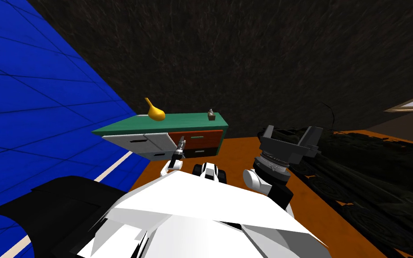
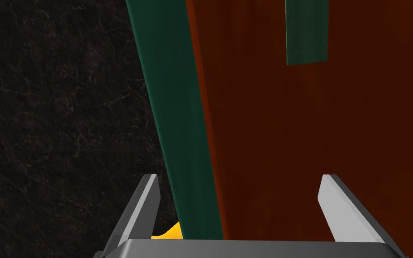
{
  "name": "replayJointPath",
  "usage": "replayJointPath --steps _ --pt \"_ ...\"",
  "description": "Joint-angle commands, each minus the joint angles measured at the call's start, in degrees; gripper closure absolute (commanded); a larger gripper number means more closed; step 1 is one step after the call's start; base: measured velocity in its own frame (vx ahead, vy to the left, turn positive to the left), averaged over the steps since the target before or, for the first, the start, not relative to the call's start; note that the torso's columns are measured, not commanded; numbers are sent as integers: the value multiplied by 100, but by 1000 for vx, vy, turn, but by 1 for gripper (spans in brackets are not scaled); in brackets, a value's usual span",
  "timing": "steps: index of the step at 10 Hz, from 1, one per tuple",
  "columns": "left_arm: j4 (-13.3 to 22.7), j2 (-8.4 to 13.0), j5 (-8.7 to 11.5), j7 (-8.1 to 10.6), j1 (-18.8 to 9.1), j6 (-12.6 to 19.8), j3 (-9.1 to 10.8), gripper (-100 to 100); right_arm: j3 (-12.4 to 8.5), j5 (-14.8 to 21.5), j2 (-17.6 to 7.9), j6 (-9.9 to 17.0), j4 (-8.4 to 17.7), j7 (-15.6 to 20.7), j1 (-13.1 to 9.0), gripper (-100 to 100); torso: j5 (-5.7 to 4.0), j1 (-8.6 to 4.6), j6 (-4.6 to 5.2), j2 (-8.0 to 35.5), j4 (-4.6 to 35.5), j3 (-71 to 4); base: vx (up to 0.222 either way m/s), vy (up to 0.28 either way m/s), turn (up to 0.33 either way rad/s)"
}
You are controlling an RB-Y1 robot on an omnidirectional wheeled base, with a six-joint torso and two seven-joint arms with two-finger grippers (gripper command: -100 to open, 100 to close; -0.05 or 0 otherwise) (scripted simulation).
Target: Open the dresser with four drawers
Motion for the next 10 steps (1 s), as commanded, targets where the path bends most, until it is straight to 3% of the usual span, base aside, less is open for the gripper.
replayJointPath --steps 1,7,9,10 --pt "325 -94 19 -12 -70 -99 28 -100 -1 0 -1 0 0 0 0 0 6 25 0 10 3 7 76 -67 19" --pt "859 -742 67 -31 -195 -184 95 -100 -1 0 -1 0 0 0 -1 0 0 1 0 0 1 1 66 -98 21" --pt "718 -643 73 -26 -229 -26 119 -100 -1 0 -1 0 0 0 -1 0 6 20 0 13 4 9 34 -16 -2" --pt "768 -654 70 -27 -216 -106 107 -100 -2 0 -2 0 1 0 -1 0 6 19 0 0 2 2 31 2 -3"
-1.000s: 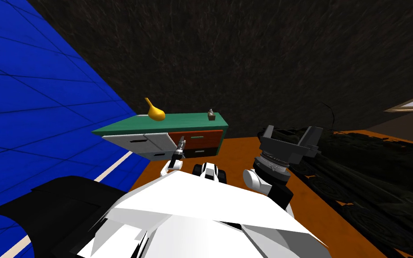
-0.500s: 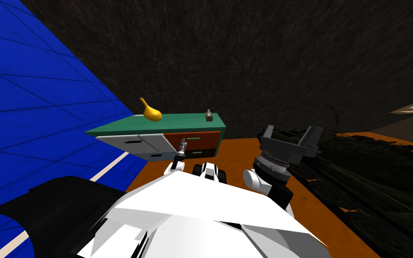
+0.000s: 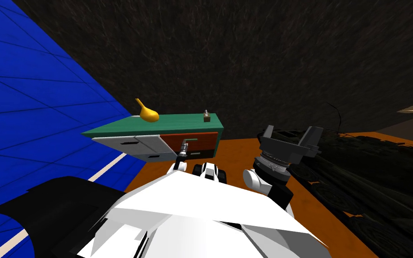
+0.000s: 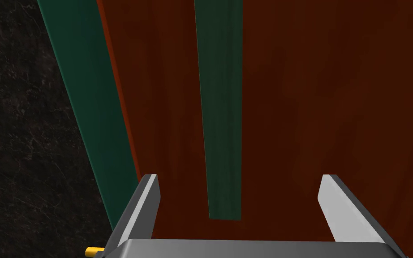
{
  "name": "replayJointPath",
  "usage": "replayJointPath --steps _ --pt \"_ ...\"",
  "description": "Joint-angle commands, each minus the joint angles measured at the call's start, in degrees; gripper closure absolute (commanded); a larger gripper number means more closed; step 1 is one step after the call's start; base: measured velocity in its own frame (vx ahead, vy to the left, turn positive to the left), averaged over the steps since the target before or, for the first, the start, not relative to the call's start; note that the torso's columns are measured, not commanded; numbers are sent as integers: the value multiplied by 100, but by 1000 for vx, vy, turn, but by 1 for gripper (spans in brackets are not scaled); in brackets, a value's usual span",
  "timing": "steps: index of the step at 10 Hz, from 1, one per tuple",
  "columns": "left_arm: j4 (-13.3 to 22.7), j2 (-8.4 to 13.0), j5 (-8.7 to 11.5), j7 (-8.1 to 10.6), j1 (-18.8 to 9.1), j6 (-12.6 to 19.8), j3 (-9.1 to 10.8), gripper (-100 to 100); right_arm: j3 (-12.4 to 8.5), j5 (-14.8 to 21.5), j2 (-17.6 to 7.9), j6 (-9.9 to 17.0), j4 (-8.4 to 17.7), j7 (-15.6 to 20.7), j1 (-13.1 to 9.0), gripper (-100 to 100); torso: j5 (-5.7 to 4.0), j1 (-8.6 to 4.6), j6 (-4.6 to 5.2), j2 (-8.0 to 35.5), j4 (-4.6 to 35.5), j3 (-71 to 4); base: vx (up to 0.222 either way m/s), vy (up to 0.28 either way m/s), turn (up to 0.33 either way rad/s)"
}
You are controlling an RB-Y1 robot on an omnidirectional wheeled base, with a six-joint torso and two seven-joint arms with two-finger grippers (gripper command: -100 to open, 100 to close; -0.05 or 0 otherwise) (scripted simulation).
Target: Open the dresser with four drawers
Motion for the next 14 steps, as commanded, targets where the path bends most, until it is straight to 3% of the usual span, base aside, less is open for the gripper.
replayJointPath --steps 1,7,8,12,13,14 --pt "-13 2 1 0 -4 28 2 100 0 0 0 0 0 0 0 0 -2 -11 -1 2 -2 0 0 0 0" --pt "-285 12 -14 34 187 107 -62 100 1 0 1 1 1 0 -2 0 -6 -24 0 -9 -4 -7 -136 -44 9" --pt "-303 251 -12 37 191 123 -61 -100 1 0 1 0 0 0 -1 0 -4 -12 0 -30 -9 -18 -10 -7 -2" --pt "-341 638 5 46 161 194 -44 -100 0 0 0 0 0 0 0 0 -5 -20 0 -2 -2 -2 29 7 0" --pt "-377 559 32 60 105 322 -18 -100 0 0 0 0 0 0 0 0 -6 -22 0 -1 -1 -1 103 37 -2" --pt "-396 641 45 67 78 386 -5 -100 0 0 0 0 0 0 1 0 -4 -15 1 -16 -5 -9 153 27 -9"
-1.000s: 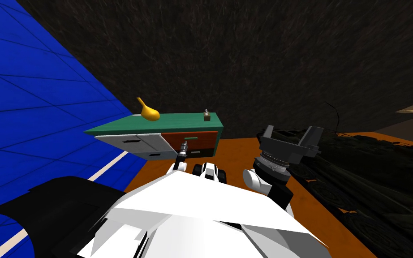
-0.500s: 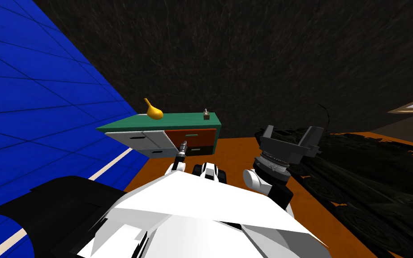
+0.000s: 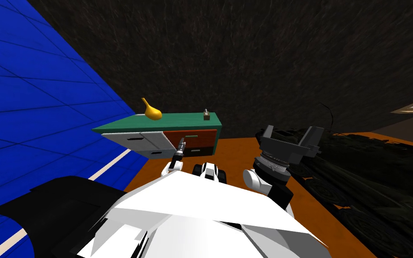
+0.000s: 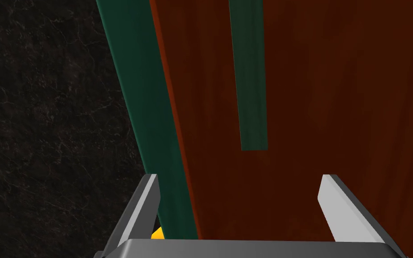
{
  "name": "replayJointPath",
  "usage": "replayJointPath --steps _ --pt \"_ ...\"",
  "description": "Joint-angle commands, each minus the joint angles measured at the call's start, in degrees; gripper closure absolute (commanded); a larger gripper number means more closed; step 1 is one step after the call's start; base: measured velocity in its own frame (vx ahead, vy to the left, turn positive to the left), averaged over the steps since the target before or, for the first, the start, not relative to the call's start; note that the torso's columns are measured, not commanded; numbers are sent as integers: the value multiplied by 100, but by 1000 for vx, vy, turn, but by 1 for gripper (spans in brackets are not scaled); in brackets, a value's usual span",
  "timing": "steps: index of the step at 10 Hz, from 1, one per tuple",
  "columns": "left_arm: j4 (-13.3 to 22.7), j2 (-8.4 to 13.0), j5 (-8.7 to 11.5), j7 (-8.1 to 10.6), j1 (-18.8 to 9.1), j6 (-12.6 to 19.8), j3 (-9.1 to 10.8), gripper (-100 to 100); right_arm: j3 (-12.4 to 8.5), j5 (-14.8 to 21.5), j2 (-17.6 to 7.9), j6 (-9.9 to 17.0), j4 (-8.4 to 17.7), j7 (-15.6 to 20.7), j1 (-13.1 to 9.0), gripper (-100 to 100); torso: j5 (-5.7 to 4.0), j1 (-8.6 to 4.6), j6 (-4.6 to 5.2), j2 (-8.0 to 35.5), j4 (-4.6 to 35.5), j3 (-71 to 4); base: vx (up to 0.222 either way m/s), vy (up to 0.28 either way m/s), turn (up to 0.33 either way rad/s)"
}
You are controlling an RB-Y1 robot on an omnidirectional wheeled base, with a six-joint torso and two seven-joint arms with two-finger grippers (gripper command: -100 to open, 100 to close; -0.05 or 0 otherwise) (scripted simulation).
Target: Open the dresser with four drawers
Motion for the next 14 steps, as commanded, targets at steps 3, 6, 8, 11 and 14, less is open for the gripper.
replayJointPath --steps 3,6,8,11,14 --pt "-17 -328 46 23 -120 233 46 -100 0 0 0 0 0 0 0 0 -2 -10 -1 25 4 12 107 18 0" --pt "-52 -509 50 29 -114 268 46 -100 1 0 1 0 0 0 -2 0 -3 -9 -1 38 10 22 4 0 0" --pt "-159 -498 60 40 -103 358 60 -100 0 0 0 0 0 0 -1 0 -1 -3 -1 -5 -1 -4 50 1 -13" --pt "-289 -491 60 60 -23 409 34 100 1 0 1 0 0 0 -2 0 -9 -24 -1 56 16 31 -78 -21 5" --pt "-463 -484 58 85 98 449 -8 100 1 0 2 1 1 0 -4 0 -17 -25 -6 51 23 27 -179 -58 10"
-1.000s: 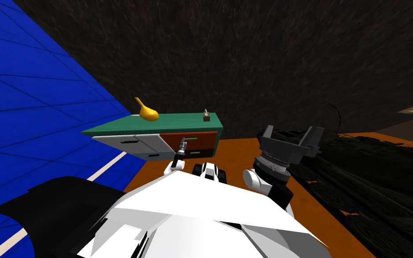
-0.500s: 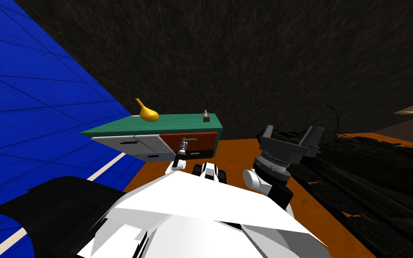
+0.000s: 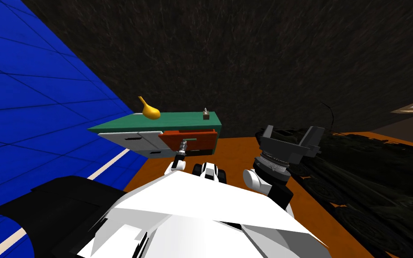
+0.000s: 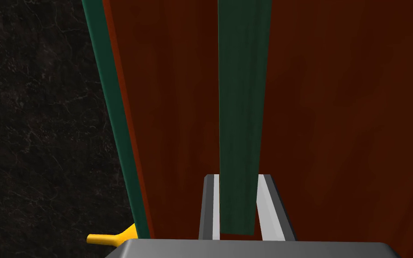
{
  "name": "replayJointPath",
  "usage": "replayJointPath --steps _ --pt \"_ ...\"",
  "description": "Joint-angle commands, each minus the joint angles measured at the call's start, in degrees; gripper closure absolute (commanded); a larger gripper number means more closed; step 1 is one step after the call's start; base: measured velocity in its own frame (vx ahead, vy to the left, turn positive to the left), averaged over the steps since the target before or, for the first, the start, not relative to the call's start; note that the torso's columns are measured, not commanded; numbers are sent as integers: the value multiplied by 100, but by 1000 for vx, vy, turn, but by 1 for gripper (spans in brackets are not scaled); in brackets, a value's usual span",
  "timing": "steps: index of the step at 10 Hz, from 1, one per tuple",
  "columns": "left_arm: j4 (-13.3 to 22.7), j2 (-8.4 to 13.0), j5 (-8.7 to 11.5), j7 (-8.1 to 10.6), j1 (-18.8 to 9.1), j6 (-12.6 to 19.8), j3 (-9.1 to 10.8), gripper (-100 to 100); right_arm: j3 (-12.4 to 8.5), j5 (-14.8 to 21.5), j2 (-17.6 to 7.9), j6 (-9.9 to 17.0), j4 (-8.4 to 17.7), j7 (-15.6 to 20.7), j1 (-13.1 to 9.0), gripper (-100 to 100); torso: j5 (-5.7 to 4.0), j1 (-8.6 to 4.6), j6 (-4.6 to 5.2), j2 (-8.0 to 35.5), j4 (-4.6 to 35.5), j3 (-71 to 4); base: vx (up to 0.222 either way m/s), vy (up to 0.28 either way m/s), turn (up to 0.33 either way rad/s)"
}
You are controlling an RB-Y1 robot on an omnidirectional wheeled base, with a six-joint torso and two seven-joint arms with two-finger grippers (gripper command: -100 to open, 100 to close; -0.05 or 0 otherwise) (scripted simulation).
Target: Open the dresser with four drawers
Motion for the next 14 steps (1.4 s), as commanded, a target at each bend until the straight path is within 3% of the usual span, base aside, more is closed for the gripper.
replayJointPath --steps 1,5,6,7,14 --pt "-49 1 -1 8 48 22 -15 100 0 0 0 0 0 0 0 0 -5 0 1 -9 3 -7 -88 -30 3" --pt "-270 9 -12 45 271 -41 -99 100 0 0 0 0 0 0 0 0 1 9 -3 -6 -2 -3 -191 -49 9" --pt "-188 9 -7 44 231 -12 -90 100 0 0 0 0 0 0 0 0 -1 1 -2 3 1 1 -119 -44 6" --pt "-454 36 15 80 339 231 -81 -100 0 0 0 0 0 0 1 0 -5 12 3 -38 0 -21 -27 -17 -20" --pt "-1527 145 95 192 630 1040 -24 -100 -1 0 -1 -1 -1 0 3 0 10 15 5 -26 -12 -14 1 -12 -13"
